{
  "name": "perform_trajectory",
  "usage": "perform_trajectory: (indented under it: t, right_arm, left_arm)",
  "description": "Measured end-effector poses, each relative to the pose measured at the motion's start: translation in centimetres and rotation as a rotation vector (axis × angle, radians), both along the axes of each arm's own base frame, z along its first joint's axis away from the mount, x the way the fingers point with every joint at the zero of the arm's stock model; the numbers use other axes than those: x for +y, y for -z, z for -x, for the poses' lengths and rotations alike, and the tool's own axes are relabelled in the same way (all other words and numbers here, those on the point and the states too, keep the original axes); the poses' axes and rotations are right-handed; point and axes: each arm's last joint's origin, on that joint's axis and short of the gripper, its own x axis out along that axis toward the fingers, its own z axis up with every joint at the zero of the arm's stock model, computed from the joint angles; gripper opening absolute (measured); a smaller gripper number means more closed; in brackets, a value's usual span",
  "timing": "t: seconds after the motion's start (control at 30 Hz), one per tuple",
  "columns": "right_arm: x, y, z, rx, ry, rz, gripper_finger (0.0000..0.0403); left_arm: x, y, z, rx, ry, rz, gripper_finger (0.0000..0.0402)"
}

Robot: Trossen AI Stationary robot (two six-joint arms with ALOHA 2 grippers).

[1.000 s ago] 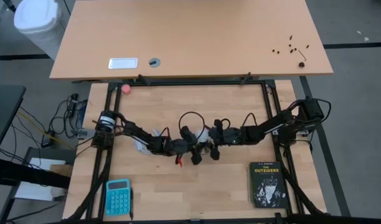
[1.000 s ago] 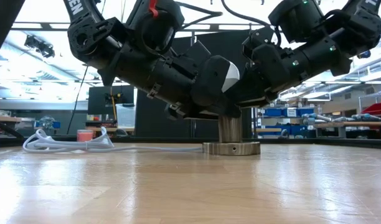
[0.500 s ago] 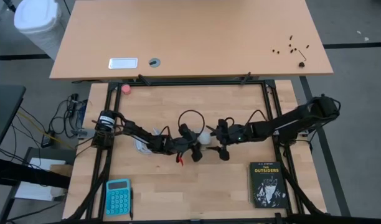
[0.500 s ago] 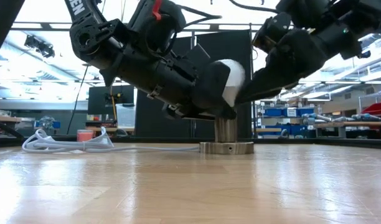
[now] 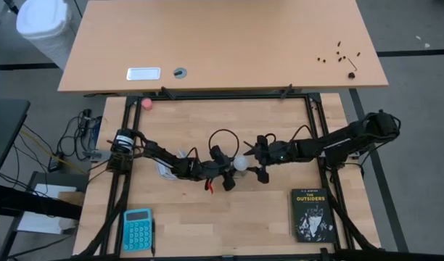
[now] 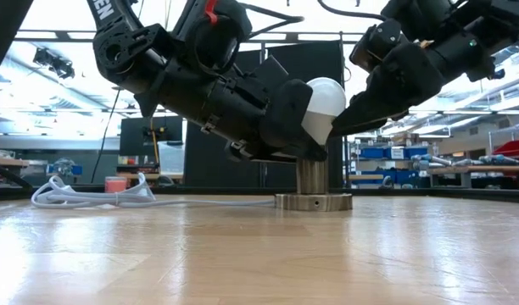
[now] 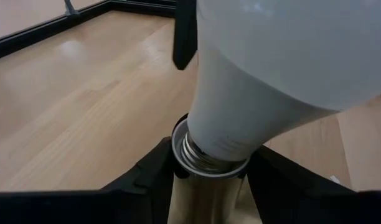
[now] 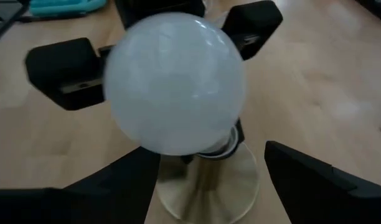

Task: Screw lightbulb
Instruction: Insert the white lightbulb into the silver lamp

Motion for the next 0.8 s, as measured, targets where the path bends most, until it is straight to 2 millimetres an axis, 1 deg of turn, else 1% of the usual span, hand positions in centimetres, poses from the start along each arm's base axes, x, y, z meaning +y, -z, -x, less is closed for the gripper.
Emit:
perform_trajectory:
  t: [0.1, 0.4, 0.67, 0.8]
  right_arm:
    - [0.0, 0.0, 0.0, -0.002, 0.003, -0.005, 0.0295]
    - [1.7, 0.0, 0.1, -0.004, -0.024, -0.048, 0.0291]
    - [2.8, -0.4, 0.1, -0.049, -0.049, -0.072, 0.029]
    - [3.2, -0.3, 0.2, -0.039, -0.053, -0.086, 0.029]
  left_arm:
    - [0.0, 0.0, 0.0, 0.001, 0.001, 0.0, 0.0178]
    - [0.0, 0.0, 0.0, -0.006, -0.004, 0.014, 0.0178]
    - [0.0, 0.0, 0.0, -0.009, -0.008, 0.019, 0.0178]
    - [0.0, 0.0, 0.0, -0.009, -0.008, 0.02, 0.0178]
